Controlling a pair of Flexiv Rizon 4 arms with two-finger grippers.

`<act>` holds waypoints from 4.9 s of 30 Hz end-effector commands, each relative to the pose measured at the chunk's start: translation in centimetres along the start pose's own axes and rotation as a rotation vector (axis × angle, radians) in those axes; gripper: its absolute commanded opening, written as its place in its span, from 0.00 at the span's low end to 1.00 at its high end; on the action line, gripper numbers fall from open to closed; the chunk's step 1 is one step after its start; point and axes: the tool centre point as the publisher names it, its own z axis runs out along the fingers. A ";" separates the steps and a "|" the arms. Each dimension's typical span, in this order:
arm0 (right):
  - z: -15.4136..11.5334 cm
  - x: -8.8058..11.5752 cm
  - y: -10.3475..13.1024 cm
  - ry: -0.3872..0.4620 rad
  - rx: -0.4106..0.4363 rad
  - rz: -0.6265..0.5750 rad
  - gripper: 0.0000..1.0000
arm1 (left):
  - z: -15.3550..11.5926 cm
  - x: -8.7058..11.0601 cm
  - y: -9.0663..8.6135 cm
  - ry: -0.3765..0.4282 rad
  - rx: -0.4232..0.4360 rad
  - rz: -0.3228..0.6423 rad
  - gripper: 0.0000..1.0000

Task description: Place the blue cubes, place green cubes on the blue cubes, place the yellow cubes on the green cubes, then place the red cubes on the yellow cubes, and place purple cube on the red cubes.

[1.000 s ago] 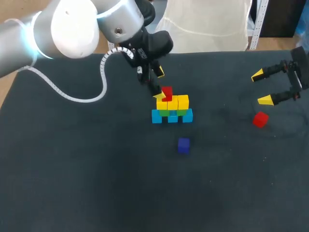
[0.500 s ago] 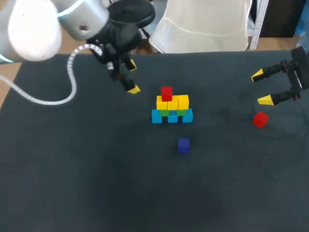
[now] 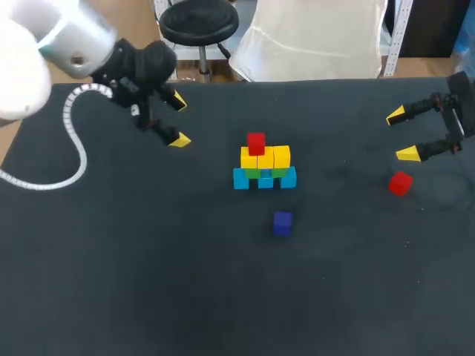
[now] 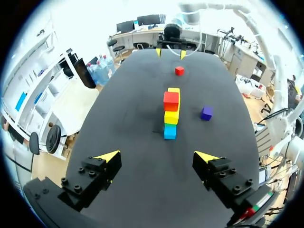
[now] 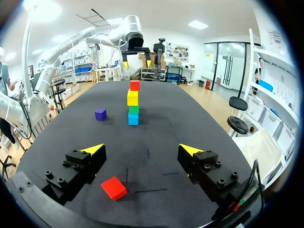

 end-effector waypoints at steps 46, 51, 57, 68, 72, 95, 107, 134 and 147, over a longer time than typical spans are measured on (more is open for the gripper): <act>0.7 5.3 4.0 0.265 -0.549 -0.574 1.00 | 0.2 0.4 -0.7 -0.034 0.016 0.036 1.00; 0.5 5.8 3.7 0.267 -0.538 -0.568 1.00 | 0.2 0.4 -0.7 -0.034 0.016 0.036 1.00; 0.2 6.3 3.4 0.270 -0.522 -0.560 1.00 | 0.2 0.4 -0.7 -0.034 0.016 0.036 1.00; -0.1 7.5 3.4 0.254 -0.492 -0.529 0.72 | 0.2 0.4 -0.7 -0.034 0.016 0.036 1.00; 0.0 7.8 3.5 0.252 -0.494 -0.525 0.49 | 0.2 0.4 -0.7 -0.034 0.016 0.036 1.00; 0.1 5.2 2.5 0.236 -0.283 -0.258 0.00 | 0.2 0.4 -0.7 -0.034 0.016 0.036 1.00; 1.0 -1.0 1.0 0.354 0.076 -0.088 0.00 | 0.2 0.4 -0.7 -0.034 0.016 0.036 1.00; 11.9 -11.0 0.5 0.337 0.096 -0.129 0.00 | 0.2 0.4 -0.7 -0.034 0.016 0.036 1.00; 13.5 -11.7 1.2 0.362 0.047 -0.071 0.00 | 0.2 0.4 -0.7 -0.034 0.016 0.036 1.00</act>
